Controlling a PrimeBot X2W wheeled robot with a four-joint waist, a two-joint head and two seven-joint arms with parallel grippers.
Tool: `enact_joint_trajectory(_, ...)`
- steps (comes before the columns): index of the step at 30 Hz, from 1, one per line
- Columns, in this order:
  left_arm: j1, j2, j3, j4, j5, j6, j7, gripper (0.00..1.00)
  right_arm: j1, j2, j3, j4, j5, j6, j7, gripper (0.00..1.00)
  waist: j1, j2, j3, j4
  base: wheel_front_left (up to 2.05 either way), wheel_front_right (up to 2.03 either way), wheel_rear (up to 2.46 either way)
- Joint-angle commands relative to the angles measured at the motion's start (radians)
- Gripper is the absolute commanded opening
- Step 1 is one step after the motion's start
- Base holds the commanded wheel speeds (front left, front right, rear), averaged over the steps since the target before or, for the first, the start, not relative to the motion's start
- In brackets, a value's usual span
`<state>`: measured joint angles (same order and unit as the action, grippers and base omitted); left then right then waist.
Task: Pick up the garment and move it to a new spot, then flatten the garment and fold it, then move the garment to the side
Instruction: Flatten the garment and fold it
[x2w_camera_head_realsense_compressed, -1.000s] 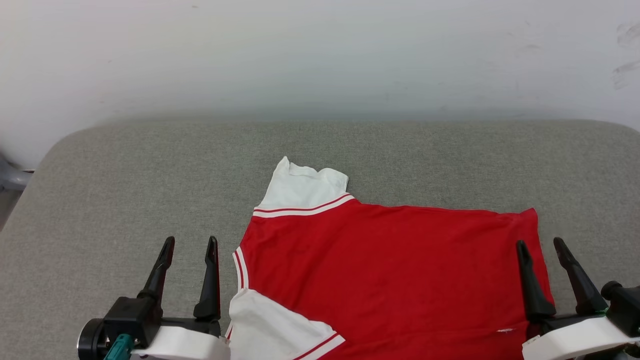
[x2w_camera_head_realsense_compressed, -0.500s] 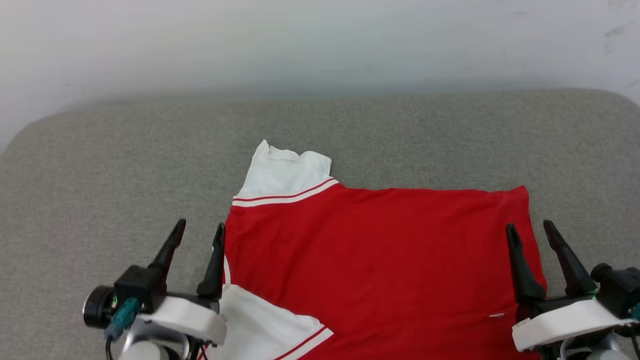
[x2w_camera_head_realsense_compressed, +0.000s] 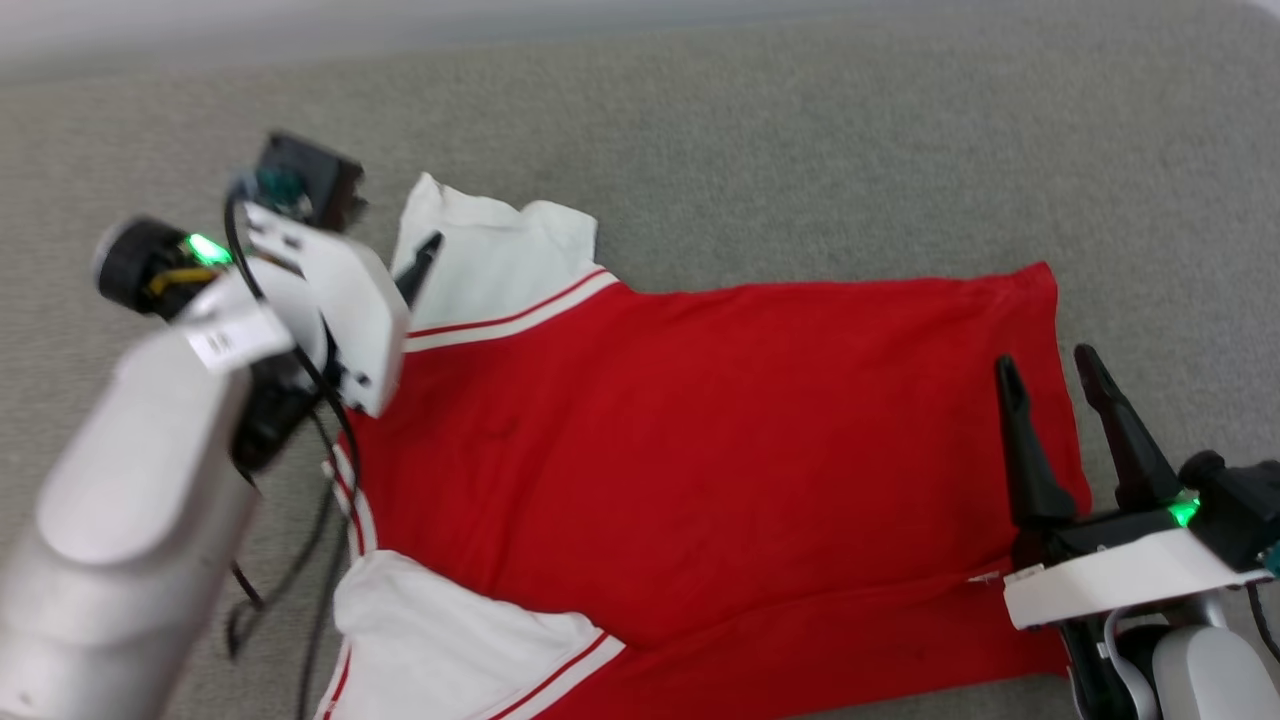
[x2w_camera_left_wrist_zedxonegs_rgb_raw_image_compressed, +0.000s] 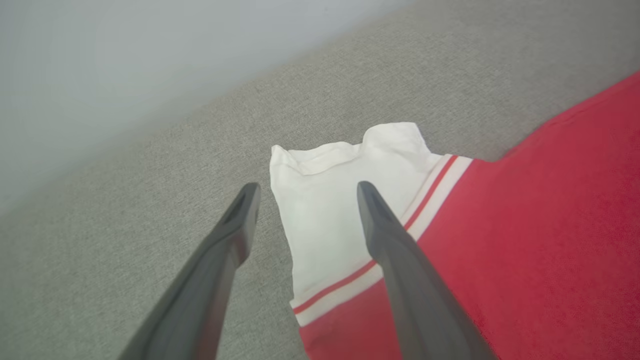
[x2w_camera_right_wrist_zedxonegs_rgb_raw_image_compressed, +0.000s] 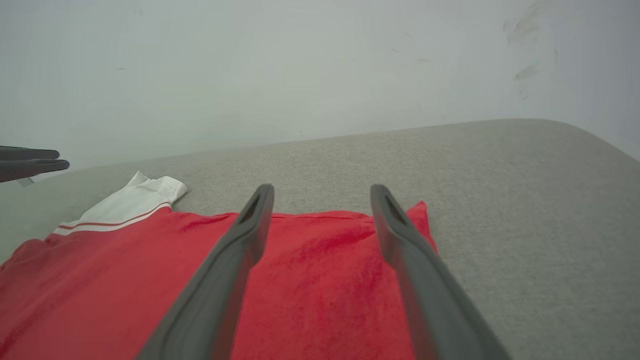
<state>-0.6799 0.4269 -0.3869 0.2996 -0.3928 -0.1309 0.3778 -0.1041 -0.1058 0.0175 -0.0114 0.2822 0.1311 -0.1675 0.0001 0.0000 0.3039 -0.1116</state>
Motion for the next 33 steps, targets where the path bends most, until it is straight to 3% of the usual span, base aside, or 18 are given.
enact_joint_trajectory(1, -0.078, 0.049, -0.051, 0.025, -0.068, 0.001, 0.089, 1.0, -0.028, 0.011, 0.01, -0.003, 0.005, -0.001, -0.009, 1.0, -0.0001, 0.0, 0.065, -0.045, 0.0, 0.0, 0.0)
enact_joint_trajectory(8, -0.25, 0.167, -0.177, 0.076, -0.198, 0.001, 0.283, 1.0, -0.059, 0.026, 0.027, 0.004, 0.012, -0.001, -0.028, 1.0, -0.0001, 0.0, 0.125, -0.086, 0.0, 0.0, 0.0)
enact_joint_trajectory(13, -0.344, 0.214, -0.229, 0.123, -0.245, 0.001, 0.329, 1.0, -0.074, 0.033, 0.038, 0.01, 0.016, -0.001, -0.04, 1.0, -0.0001, 0.0, 0.164, -0.109, 0.0, 0.0, 0.0)
enact_joint_trajectory(19, -0.413, 0.231, -0.267, 0.199, -0.261, 0.001, 0.334, 1.0, -0.088, 0.037, 0.047, 0.014, 0.019, -0.001, -0.052, 1.0, -0.0001, 0.0, 0.2, -0.125, 0.0, 0.0, 0.0)
enact_joint_trajectory(28, -0.446, 0.206, -0.302, 0.274, -0.307, 0.001, 0.309, 1.0, -0.102, 0.041, 0.048, 0.014, 0.023, -0.001, -0.055, 1.0, -0.0001, 0.0, 0.238, -0.133, 0.0, 0.0, 0.0)
enact_joint_trajectory(29, -0.443, 0.2, -0.308, 0.287, -0.328, 0.001, 0.314, 0.93, -0.106, 0.042, 0.045, 0.015, 0.021, -0.001, -0.055, 1.0, -0.0001, 0.0, 0.244, -0.132, 0.0, 0.0, 0.0)
enact_joint_trajectory(30, -0.441, 0.195, -0.309, 0.295, -0.344, 0.001, 0.32, 0.4, -0.108, 0.042, 0.044, 0.016, 0.02, -0.001, -0.055, 1.0, -0.0001, 0.0, 0.246, -0.132, 0.0, 0.0, 0.0)
enact_joint_trajectory(31, -0.436, 0.189, -0.317, 0.296, -0.364, 0.0, 0.328, 0.0, -0.108, 0.042, 0.044, 0.017, 0.018, -0.001, -0.054, 1.0, -0.0001, 0.0, 0.247, -0.131, 0.0, 0.0, 0.0)
enact_joint_trajectory(33, -0.426, 0.185, -0.318, 0.307, -0.391, 0.001, 0.335, 0.0, -0.111, 0.042, 0.042, 0.02, 0.015, -0.001, -0.052, 1.0, -0.0001, 0.0, 0.245, -0.129, 0.0, 0.0, 0.0)
